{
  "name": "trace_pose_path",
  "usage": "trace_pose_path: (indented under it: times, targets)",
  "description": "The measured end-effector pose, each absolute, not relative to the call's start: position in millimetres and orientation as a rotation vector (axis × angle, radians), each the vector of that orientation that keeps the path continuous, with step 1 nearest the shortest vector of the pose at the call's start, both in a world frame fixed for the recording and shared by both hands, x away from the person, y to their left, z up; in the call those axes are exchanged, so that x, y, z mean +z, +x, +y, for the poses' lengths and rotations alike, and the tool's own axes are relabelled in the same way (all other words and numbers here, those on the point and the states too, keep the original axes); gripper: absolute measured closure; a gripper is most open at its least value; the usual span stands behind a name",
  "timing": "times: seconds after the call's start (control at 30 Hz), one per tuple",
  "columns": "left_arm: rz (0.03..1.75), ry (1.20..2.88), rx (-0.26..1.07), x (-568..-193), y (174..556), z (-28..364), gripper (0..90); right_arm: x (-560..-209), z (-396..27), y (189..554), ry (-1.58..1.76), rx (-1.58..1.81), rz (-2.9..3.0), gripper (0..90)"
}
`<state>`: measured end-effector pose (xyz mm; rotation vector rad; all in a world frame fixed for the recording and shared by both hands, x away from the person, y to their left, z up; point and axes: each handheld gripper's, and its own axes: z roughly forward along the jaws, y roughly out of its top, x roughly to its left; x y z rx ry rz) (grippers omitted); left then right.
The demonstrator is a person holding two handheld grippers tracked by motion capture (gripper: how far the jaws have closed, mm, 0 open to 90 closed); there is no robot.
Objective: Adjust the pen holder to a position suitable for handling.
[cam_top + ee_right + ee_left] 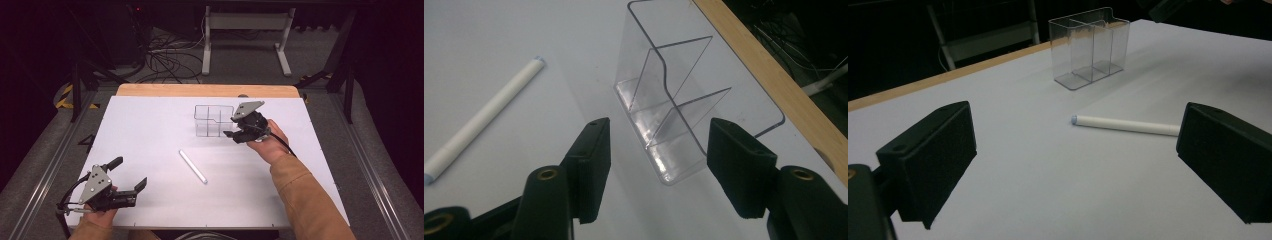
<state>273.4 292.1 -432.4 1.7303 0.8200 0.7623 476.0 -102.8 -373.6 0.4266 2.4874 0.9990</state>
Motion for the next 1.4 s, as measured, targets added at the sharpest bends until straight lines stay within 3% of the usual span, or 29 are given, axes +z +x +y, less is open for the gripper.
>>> trace_pose_path:
  times: [0.57,1.4]
  targets:
    - [0.822,1.728,0.749,-433.4,274.4,293.9,3.4,-381.7,-56.2,507.7,0.345,0.882,2.51,53.8]
    - [0.831,1.726,0.728,-434.8,275.5,294.6,3.4,-409.2,-25.9,522.8,0.365,0.802,2.58,54.0]
